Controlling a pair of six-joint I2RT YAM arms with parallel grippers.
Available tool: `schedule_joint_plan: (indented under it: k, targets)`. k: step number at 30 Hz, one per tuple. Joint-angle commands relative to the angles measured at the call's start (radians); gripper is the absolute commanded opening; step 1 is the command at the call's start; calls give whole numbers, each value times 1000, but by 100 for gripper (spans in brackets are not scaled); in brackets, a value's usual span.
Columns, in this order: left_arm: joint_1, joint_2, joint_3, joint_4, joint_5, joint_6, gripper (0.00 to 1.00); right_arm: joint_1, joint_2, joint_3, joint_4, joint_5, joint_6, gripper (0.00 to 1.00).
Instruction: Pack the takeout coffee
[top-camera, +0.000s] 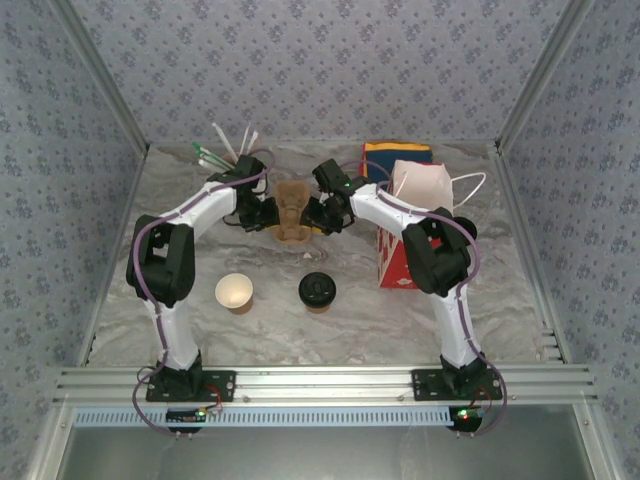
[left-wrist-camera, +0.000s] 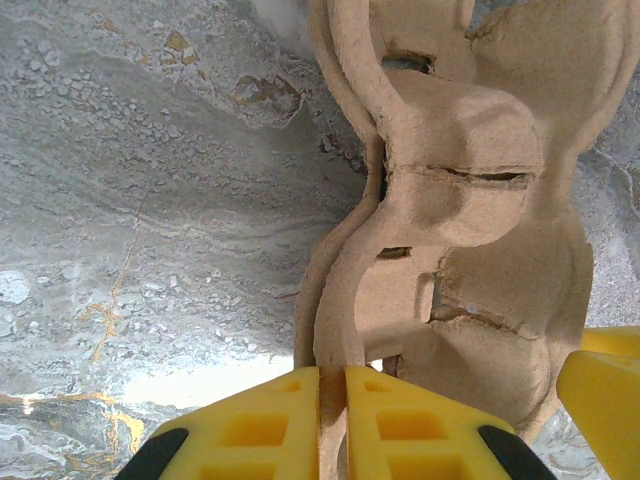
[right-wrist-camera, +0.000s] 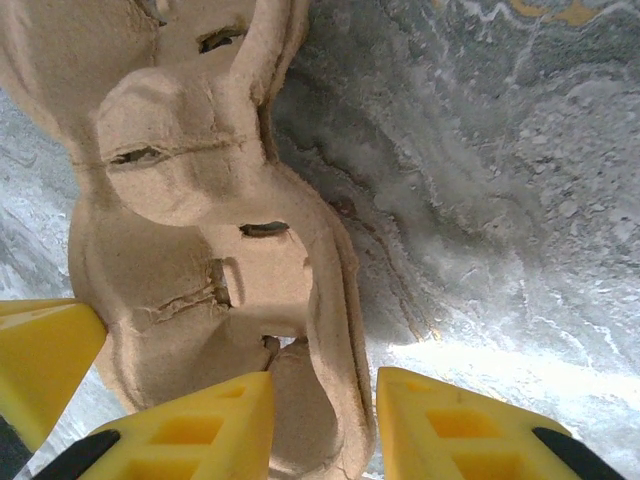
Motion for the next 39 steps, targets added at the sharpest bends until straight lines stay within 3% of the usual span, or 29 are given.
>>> schedule_joint_plan:
  k: [1, 39]
  targets:
    - [4, -11, -8, 2, 20, -1, 13, 7, 4, 21, -14, -23, 6, 32]
    - [7, -7, -34, 14, 34, -9, 12, 2, -17, -57, 145, -140, 61, 30]
